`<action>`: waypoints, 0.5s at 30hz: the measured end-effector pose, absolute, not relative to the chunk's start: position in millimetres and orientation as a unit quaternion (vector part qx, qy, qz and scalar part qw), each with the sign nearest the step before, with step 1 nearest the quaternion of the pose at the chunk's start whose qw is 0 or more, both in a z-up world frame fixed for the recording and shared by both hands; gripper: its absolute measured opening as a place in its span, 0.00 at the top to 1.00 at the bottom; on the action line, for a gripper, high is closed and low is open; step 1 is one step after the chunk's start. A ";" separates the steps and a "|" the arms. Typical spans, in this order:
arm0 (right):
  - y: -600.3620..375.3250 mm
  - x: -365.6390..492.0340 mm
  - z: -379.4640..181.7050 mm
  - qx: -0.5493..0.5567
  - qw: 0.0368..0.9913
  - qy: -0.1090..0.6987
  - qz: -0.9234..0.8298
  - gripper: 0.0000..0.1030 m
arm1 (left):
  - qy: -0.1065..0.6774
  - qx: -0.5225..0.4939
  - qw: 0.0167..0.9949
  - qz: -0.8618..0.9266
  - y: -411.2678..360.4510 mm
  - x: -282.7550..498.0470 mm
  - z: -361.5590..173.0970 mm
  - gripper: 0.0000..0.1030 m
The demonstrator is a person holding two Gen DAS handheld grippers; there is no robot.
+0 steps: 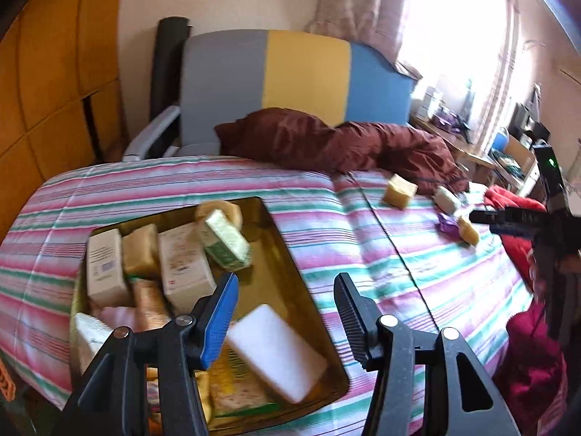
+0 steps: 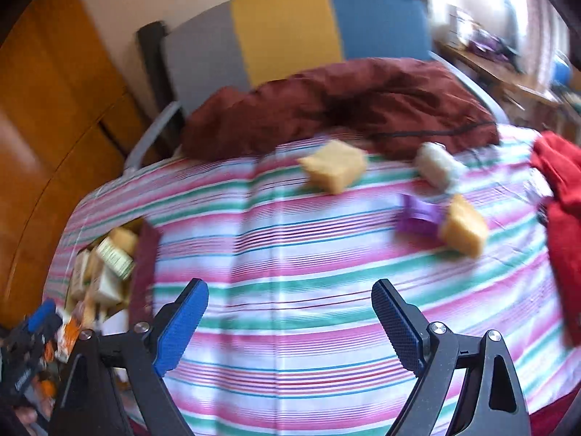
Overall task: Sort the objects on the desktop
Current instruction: 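Release both items in the tray and move both grippers back to the bed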
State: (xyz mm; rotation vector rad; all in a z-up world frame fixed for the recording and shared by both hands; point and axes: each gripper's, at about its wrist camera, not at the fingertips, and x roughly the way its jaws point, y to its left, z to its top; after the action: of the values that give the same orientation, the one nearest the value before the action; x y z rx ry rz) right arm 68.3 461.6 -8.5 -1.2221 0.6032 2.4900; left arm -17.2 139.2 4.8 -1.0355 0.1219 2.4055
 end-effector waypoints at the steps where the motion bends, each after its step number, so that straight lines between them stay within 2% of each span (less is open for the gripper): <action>1: 473.9 72.0 -9.2 -0.426 0.164 0.217 0.863 0.11 | 0.047 -0.384 0.262 0.884 143.8 -16.7 4.3 0.46; 15: 635.2 97.4 -62.5 -0.410 0.299 0.393 0.767 0.11 | 0.076 -0.425 0.325 0.842 214.8 -16.0 -7.8 0.46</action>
State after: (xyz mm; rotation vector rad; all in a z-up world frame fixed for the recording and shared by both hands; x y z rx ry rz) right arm 97.4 635.2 -62.5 -1.0888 1.0447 2.0369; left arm -16.0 214.8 -7.8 -1.1141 0.1984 2.2067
